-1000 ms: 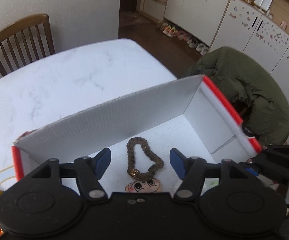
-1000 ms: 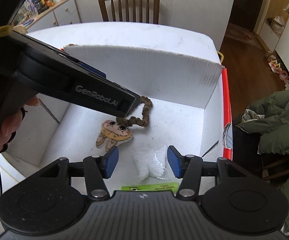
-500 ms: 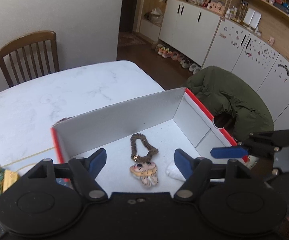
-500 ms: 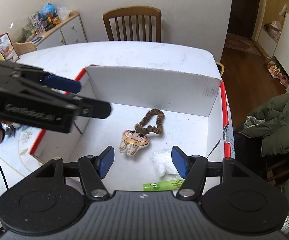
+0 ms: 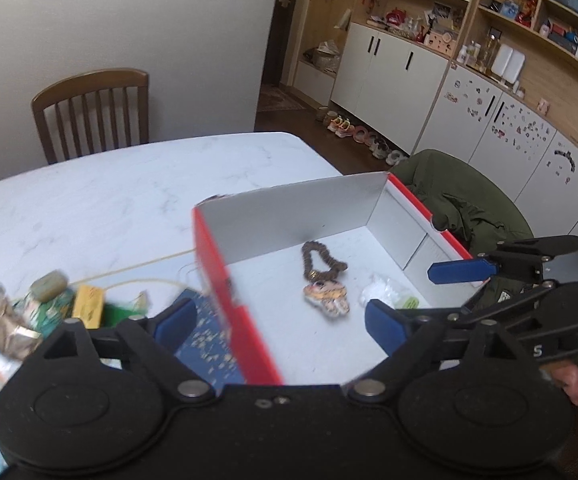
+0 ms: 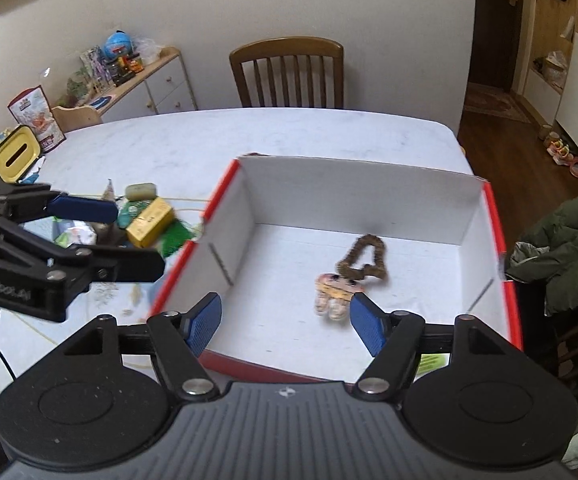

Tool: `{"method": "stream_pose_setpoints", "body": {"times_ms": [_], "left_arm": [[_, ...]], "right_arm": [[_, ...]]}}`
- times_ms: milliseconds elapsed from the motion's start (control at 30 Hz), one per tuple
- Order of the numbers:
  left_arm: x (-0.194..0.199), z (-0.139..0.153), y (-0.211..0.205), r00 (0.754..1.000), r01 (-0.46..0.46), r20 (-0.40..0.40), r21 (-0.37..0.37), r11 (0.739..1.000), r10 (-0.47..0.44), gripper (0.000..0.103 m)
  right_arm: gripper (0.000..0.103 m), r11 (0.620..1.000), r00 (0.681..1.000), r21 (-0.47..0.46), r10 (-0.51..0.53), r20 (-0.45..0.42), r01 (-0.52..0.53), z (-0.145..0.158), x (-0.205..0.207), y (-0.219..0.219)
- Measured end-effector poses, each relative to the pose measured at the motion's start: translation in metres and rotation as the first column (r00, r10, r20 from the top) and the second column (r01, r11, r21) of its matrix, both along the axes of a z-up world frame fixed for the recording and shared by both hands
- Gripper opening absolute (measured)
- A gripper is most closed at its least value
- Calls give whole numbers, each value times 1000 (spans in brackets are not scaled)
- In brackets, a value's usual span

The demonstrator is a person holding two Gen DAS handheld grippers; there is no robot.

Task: Organize objects
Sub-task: 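Withdraw both tools from the box toward the remaining table items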

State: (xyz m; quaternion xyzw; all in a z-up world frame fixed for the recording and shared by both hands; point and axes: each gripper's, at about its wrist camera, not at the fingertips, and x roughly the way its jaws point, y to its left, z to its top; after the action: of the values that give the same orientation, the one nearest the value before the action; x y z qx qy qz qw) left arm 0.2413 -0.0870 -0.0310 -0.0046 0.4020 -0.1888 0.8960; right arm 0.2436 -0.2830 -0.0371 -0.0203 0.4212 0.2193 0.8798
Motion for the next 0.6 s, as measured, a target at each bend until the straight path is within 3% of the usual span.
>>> {"method": "stream_pose_setpoints", "body": {"times_ms": [167,600], "left_arm": [[-16,1,41,998,-61,14,9,998,61,101],[-50,-11,149,983,-176,54,64,982,173,102]], "right_arm": [[80,1000,1000,24,17,8,-17,3,-12,31],[84,997,1000,72,17,2,-17,0,-30,121]]}}
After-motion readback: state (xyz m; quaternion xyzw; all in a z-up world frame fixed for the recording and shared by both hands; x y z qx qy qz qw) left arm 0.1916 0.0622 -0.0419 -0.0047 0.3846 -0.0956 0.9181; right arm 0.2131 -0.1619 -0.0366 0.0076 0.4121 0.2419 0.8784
